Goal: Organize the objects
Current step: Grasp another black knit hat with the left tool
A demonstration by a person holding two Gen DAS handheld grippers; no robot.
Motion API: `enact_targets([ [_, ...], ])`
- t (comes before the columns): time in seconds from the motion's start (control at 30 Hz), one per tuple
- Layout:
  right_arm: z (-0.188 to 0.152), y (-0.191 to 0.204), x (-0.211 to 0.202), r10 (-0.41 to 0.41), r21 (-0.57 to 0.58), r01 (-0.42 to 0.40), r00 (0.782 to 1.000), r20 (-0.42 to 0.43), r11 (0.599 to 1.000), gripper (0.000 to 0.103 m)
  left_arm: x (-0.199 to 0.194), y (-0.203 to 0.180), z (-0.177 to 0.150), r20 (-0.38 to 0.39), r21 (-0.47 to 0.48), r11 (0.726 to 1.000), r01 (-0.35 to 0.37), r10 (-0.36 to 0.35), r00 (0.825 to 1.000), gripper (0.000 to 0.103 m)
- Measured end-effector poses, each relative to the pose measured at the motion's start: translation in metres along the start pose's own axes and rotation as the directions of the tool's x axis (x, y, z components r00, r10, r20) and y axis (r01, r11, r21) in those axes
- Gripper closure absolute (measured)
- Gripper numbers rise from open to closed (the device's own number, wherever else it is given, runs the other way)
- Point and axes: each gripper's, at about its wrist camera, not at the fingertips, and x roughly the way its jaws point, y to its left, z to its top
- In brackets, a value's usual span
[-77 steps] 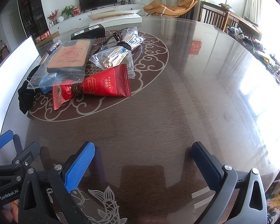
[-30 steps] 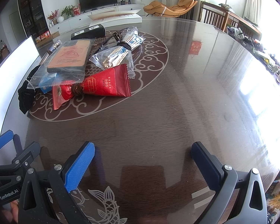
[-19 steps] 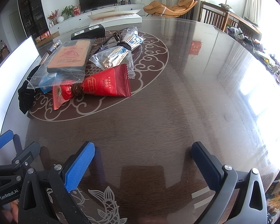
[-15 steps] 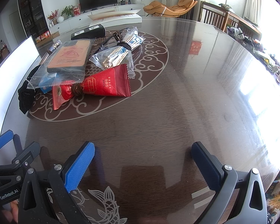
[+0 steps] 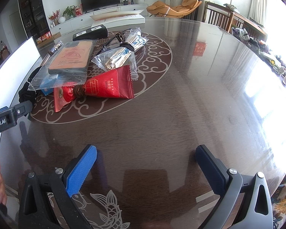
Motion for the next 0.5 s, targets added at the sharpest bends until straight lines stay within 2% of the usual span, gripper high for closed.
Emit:
enact_targets([
  [0.03,0.0,0.0,0.0,0.0,0.0,0.0,1.0,0.0,1.0,0.0,0.005,0.001,0.008,-0.001,-0.002,1.0,-0.001,0.001,1.0,0.0],
  [0.1,0.0,0.0,0.0,0.0,-0.001,0.0,1.0,0.0,1.0,0.0,0.013,0.001,0.022,0.002,-0.006,1.0,0.017,-0.017,1.0,0.015],
  [0.13,0.0,0.0,0.0,0.0,-0.001,0.0,1.0,0.0,1.0,0.0,0.016,0.0,0.028,-0.002,-0.004,1.0,0.028,-0.028,1.0,0.033],
  [0.17,0.0,0.0,0.0,0.0,-0.001,0.0,1.0,0.0,1.0,0.0,0.019,-0.001,0.032,-0.008,0.0,0.999,0.044,-0.044,0.999,0.06],
  [0.2,0.0,0.0,0.0,0.0,-0.001,0.0,1.0,0.0,1.0,0.0,0.021,-0.001,0.034,-0.016,0.002,0.998,0.06,-0.06,0.998,0.07],
  [0.3,0.0,0.0,0.0,0.0,-0.001,0.0,1.0,0.0,1.0,0.0,0.013,-0.001,0.022,-0.008,-0.004,0.998,0.062,-0.062,0.998,0.07],
  [0.5,0.0,0.0,0.0,0.0,0.0,0.0,1.0,0.0,1.0,0.0,-0.026,0.002,-0.038,-0.008,0.008,0.998,0.06,-0.06,0.998,0.067],
])
